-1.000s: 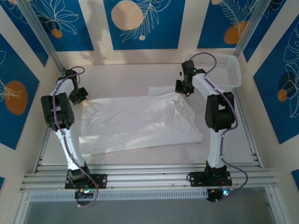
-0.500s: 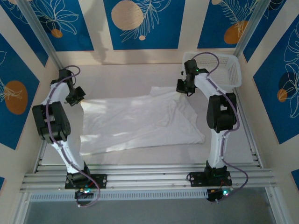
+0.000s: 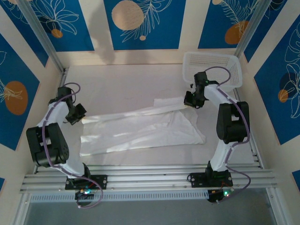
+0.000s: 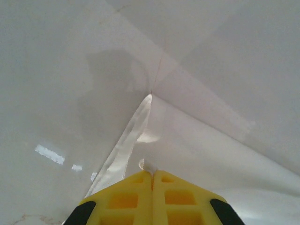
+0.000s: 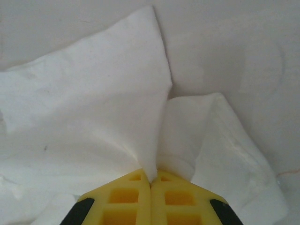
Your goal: Fold the inside-out t-shirt
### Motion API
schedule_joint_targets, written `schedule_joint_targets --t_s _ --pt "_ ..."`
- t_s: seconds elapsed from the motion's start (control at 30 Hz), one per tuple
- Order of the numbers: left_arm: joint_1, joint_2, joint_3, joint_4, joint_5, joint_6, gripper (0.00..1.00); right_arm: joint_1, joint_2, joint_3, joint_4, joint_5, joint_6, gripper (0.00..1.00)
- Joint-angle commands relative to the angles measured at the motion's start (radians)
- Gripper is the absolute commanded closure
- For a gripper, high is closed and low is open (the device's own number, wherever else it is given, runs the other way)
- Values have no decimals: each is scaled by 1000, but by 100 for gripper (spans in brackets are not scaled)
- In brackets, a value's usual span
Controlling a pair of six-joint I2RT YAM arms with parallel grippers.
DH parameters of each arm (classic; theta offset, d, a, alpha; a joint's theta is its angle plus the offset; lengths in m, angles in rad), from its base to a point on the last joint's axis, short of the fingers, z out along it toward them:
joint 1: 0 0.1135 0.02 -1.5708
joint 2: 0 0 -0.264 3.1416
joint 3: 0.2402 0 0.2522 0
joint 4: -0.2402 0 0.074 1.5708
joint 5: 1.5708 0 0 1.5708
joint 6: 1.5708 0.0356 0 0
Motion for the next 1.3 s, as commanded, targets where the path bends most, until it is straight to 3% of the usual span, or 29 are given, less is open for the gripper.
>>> schedule_joint_targets --t_s 0.0,0.17,0.4,0.53,0.67,0.77,0.9,1.13,1.27 --pt "14 -87 9 -13 -21 -15 100 -1 -68 68 -28 -32 -16 100" --pt "23 -169 5 -57 -110 -22 100 3 -132 25 -27 -45 15 100" --pt "22 -256 -154 -20 -67 -47 100 8 -206 -212 40 -23 63 98" --pt "23 -256 -217 6 -90 -42 100 8 -208 -304 66 -24 79 90" --pt "23 -241 -206 26 -74 -41 70 11 -208 -263 26 -45 74 68" --pt "23 -266 -179 21 -77 -26 56 8 -252 -211 12 -28 76 57" --pt "19 -334 -147 0 -39 8 50 44 -252 -138 54 -9 39 53" --pt "-54 -474 -178 7 77 28 47 132 10 45 25 215 10 52" --pt "-84 -502 -215 -2 92 56 46 140 106 86 39 197 -26 51"
